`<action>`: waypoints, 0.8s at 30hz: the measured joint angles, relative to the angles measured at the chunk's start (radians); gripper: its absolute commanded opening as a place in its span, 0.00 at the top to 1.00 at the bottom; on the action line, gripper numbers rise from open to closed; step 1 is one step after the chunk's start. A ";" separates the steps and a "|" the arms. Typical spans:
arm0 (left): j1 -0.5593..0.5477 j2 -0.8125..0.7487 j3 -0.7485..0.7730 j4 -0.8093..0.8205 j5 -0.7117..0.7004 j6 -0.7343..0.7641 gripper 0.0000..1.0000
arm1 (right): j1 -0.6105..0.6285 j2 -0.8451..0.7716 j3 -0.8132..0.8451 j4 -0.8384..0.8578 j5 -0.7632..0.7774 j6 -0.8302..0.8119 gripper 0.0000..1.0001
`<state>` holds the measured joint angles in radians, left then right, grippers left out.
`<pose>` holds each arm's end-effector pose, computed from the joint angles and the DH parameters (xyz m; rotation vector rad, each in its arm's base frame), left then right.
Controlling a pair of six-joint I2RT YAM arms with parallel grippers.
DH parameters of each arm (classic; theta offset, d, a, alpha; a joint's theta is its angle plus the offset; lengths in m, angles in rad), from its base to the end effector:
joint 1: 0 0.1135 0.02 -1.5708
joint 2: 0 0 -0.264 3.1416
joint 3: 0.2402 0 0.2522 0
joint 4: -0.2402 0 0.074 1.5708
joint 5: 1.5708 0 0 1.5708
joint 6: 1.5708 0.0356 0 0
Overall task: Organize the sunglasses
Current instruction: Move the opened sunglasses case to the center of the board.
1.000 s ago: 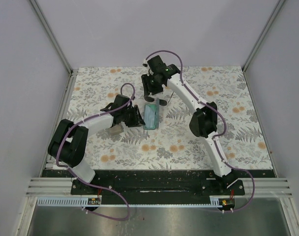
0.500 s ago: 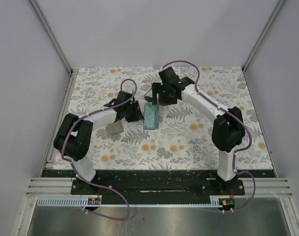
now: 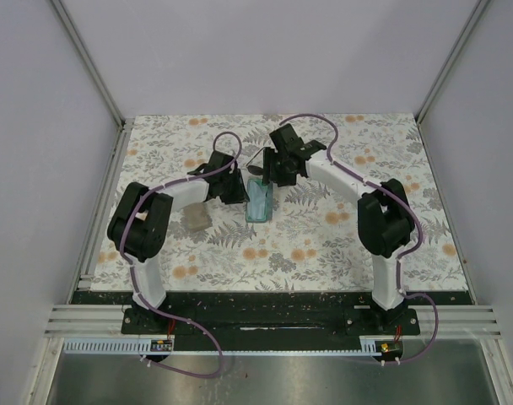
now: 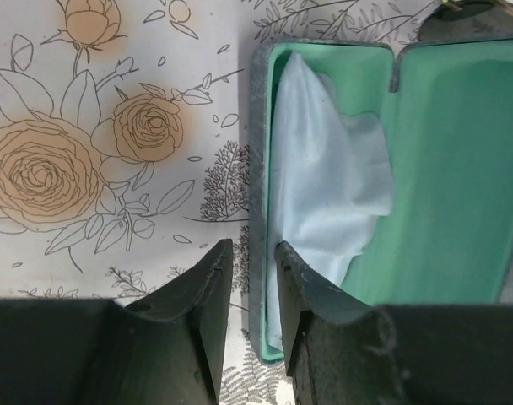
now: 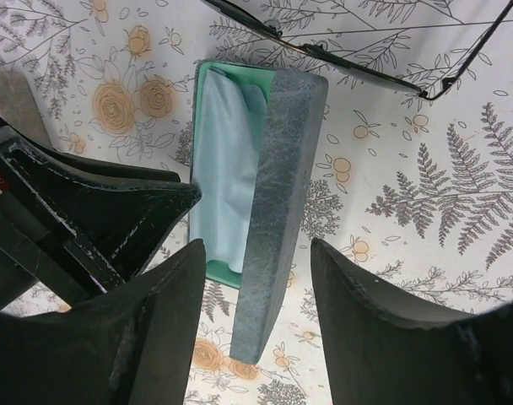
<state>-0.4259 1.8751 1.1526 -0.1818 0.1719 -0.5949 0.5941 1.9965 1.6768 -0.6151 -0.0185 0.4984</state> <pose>0.3526 -0.1667 0.1627 -0.1405 2.5677 -0.6279 0.3688 0.2499 0.2457 -0.1307 2.5661 0.4597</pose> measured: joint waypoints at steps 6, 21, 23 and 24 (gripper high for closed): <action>0.000 0.038 0.013 -0.002 -0.004 0.000 0.70 | 0.002 0.051 0.000 0.011 -0.001 0.006 0.44; -0.006 0.011 0.008 -0.024 0.003 0.014 0.55 | 0.016 0.077 -0.010 0.021 0.002 0.008 0.70; -0.006 -0.023 -0.003 -0.047 0.003 0.019 0.55 | 0.016 0.077 -0.019 0.020 0.002 0.008 0.71; -0.006 -0.042 -0.006 -0.058 0.003 0.020 0.54 | 0.016 0.076 -0.024 0.020 0.003 0.008 0.71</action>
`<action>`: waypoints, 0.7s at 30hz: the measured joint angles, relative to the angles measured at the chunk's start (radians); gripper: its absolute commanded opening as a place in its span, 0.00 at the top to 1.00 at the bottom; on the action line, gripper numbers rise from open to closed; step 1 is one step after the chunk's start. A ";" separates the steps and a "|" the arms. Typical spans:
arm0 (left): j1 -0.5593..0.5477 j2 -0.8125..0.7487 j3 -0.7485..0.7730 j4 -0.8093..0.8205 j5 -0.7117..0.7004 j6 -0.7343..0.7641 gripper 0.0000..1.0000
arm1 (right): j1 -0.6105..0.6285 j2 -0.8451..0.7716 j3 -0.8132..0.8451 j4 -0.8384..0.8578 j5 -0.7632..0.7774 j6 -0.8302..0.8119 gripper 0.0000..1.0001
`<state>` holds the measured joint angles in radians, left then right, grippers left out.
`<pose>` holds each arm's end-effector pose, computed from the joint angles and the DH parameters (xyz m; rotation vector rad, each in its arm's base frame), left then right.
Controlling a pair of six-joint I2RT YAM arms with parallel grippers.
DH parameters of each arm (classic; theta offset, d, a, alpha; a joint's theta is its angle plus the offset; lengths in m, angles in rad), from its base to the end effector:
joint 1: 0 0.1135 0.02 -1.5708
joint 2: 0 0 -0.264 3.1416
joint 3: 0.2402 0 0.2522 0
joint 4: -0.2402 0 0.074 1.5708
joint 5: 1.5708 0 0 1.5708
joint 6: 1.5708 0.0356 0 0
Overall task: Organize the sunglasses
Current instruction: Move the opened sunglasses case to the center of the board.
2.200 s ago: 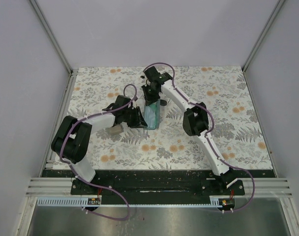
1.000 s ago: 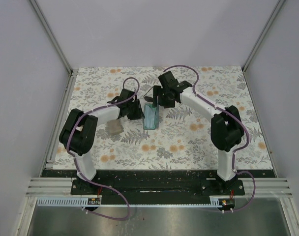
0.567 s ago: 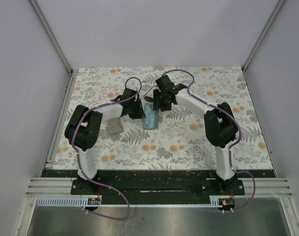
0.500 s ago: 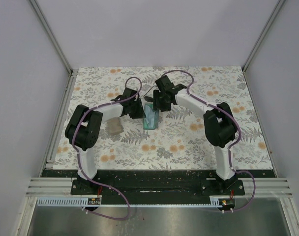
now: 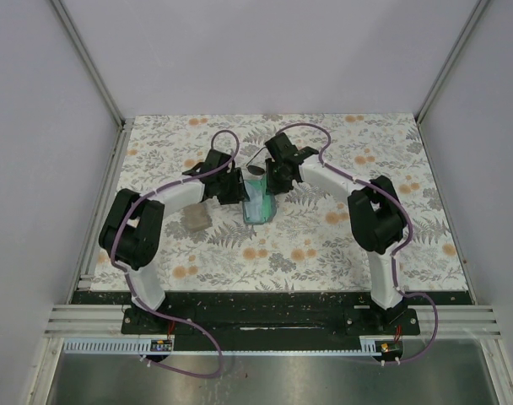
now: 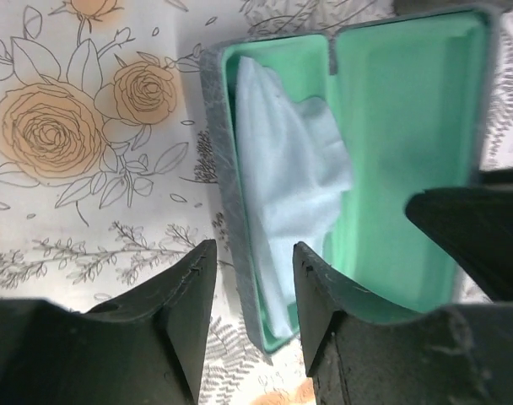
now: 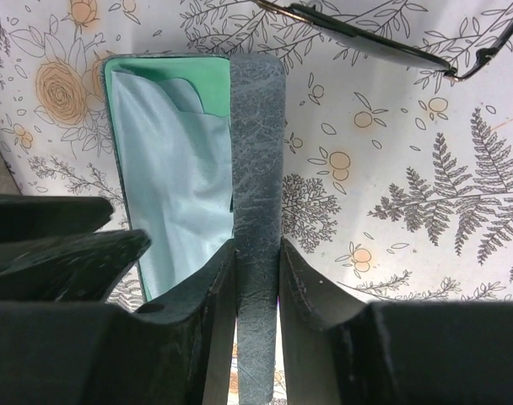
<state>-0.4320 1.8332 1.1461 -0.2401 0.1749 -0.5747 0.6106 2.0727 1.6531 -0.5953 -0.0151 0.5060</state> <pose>0.3437 -0.1653 0.1722 -0.1092 2.5906 -0.6159 0.3708 0.2602 0.2068 -0.1441 2.6432 0.4171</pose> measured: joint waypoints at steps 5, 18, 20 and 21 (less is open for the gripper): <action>0.010 -0.106 -0.018 -0.015 0.001 0.003 0.54 | 0.000 -0.025 -0.035 0.002 -0.001 0.000 0.72; 0.023 -0.097 -0.017 -0.005 0.013 0.000 0.54 | 0.000 -0.258 -0.290 -0.041 0.061 -0.039 0.72; 0.023 -0.066 -0.002 -0.006 0.018 -0.003 0.54 | 0.001 -0.309 -0.339 -0.050 0.084 -0.046 0.71; 0.023 -0.052 0.006 -0.005 0.020 -0.005 0.54 | 0.001 -0.338 -0.367 -0.056 0.093 -0.049 0.70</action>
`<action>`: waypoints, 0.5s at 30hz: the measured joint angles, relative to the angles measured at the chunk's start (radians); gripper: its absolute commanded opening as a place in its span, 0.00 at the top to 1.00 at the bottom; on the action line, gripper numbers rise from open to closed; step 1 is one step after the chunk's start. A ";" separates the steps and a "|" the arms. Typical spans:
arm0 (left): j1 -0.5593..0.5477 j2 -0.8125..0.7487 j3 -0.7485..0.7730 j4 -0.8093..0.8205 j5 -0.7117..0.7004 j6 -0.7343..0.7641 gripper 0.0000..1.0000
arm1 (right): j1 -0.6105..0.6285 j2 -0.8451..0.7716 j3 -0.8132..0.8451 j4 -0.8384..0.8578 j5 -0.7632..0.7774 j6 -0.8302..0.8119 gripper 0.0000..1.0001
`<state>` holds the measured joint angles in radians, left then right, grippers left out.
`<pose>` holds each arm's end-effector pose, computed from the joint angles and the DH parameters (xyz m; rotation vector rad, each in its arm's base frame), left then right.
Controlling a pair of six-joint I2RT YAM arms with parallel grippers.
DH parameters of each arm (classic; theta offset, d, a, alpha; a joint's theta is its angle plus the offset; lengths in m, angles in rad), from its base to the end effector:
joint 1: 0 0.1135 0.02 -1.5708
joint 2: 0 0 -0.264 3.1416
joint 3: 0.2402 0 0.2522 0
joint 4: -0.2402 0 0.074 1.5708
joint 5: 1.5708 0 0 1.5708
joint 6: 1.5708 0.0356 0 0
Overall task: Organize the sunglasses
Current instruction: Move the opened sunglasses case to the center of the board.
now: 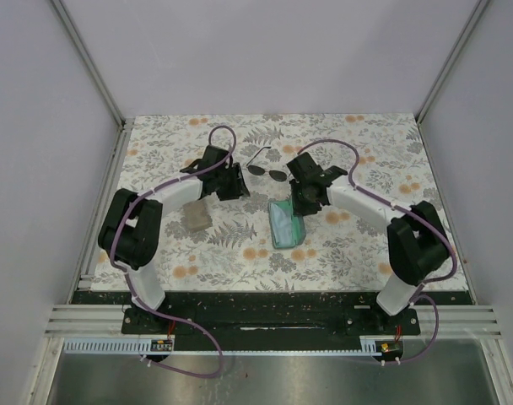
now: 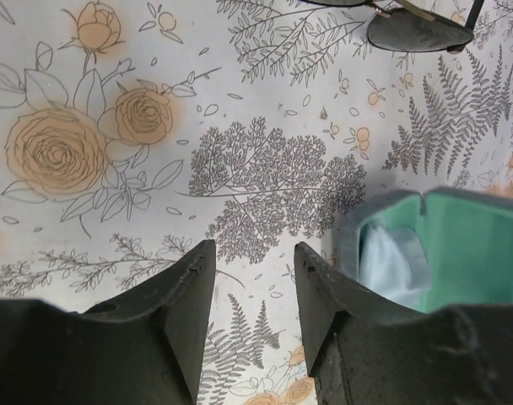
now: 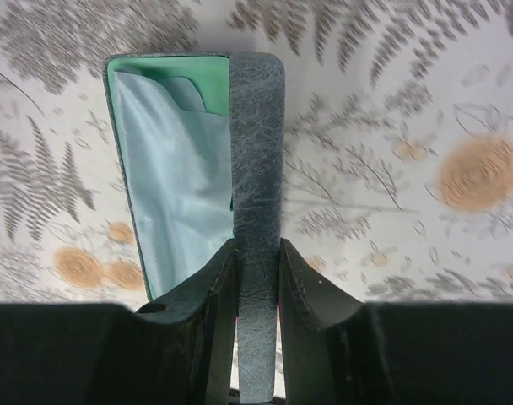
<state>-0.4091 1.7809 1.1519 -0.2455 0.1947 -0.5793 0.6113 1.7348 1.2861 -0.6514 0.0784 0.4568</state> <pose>0.3443 -0.1568 0.1925 -0.1262 2.5384 -0.6556 0.2960 0.2040 0.2242 -0.1822 2.6814 0.2373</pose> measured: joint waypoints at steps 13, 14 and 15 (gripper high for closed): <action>0.000 0.093 0.134 0.015 0.034 -0.027 0.52 | 0.002 -0.297 -0.245 -0.053 0.042 0.007 0.42; 0.000 0.096 0.137 0.016 0.035 -0.029 0.51 | 0.002 -0.304 -0.253 -0.053 0.041 0.011 0.37; 0.000 0.098 0.138 0.017 0.037 -0.032 0.47 | 0.002 -0.307 -0.259 -0.053 0.040 0.013 0.34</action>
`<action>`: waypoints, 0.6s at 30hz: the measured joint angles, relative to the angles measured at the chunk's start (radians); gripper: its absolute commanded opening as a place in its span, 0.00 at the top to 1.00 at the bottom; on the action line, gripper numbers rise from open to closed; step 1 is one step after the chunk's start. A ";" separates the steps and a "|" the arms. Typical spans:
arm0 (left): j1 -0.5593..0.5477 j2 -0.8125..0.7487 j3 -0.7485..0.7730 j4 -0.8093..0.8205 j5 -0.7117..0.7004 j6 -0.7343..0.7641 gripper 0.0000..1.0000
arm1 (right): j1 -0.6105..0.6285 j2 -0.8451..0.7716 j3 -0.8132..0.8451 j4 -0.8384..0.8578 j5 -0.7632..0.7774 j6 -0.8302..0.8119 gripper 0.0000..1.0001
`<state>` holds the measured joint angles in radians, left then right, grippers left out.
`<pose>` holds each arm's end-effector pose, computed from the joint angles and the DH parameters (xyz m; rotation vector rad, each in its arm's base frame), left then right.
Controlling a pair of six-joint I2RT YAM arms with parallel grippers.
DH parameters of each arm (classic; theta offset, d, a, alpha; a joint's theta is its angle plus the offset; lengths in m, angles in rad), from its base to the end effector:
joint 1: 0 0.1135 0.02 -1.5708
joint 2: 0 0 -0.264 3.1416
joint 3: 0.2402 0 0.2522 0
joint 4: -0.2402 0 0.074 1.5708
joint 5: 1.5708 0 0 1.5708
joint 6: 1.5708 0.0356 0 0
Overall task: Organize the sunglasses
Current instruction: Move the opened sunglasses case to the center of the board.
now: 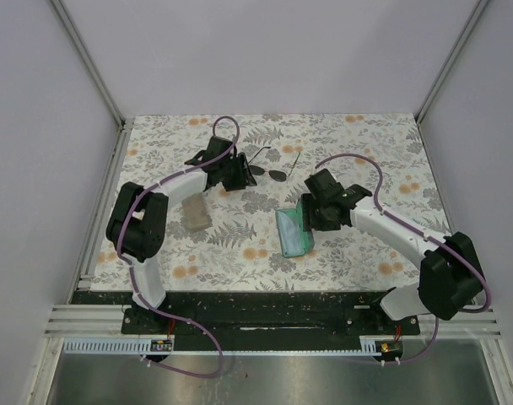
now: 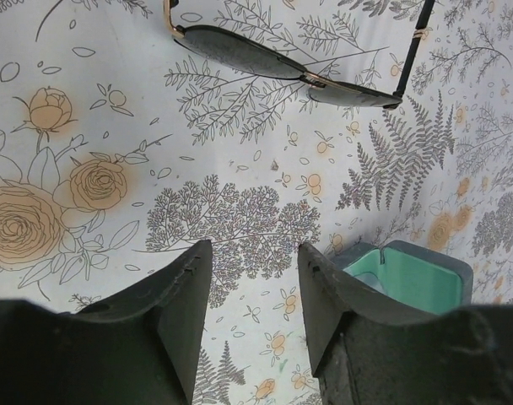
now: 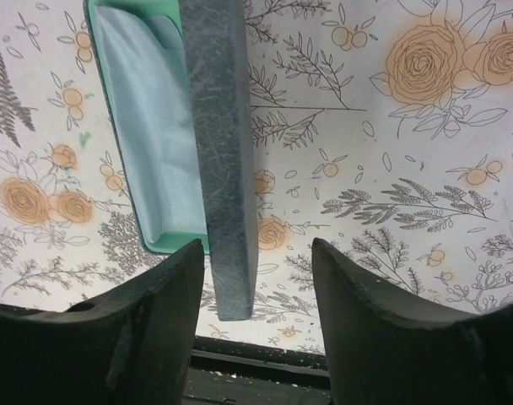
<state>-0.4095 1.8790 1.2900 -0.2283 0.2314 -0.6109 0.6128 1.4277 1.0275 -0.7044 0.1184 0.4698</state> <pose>0.3742 -0.1713 0.1996 -0.1366 2.4925 -0.7347 0.2319 0.1579 0.2369 -0.1536 2.6718 0.1914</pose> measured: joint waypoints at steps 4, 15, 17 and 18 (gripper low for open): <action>-0.002 0.007 0.000 0.005 0.001 -0.022 0.37 | 0.000 -0.016 -0.021 0.000 -0.005 0.003 0.26; -0.020 0.074 0.027 0.058 -0.029 -0.265 0.23 | 0.001 -0.123 -0.080 0.053 -0.007 0.024 0.21; -0.027 0.097 0.045 0.057 -0.053 -0.351 0.23 | 0.001 -0.146 -0.085 0.065 -0.006 0.026 0.21; -0.032 0.102 0.052 0.049 -0.076 -0.393 0.24 | 0.001 -0.154 -0.088 0.070 -0.006 0.027 0.21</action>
<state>-0.4419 1.9812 1.3418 -0.1795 0.1558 -1.0039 0.6136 1.2732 0.9394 -0.6346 0.1123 0.4969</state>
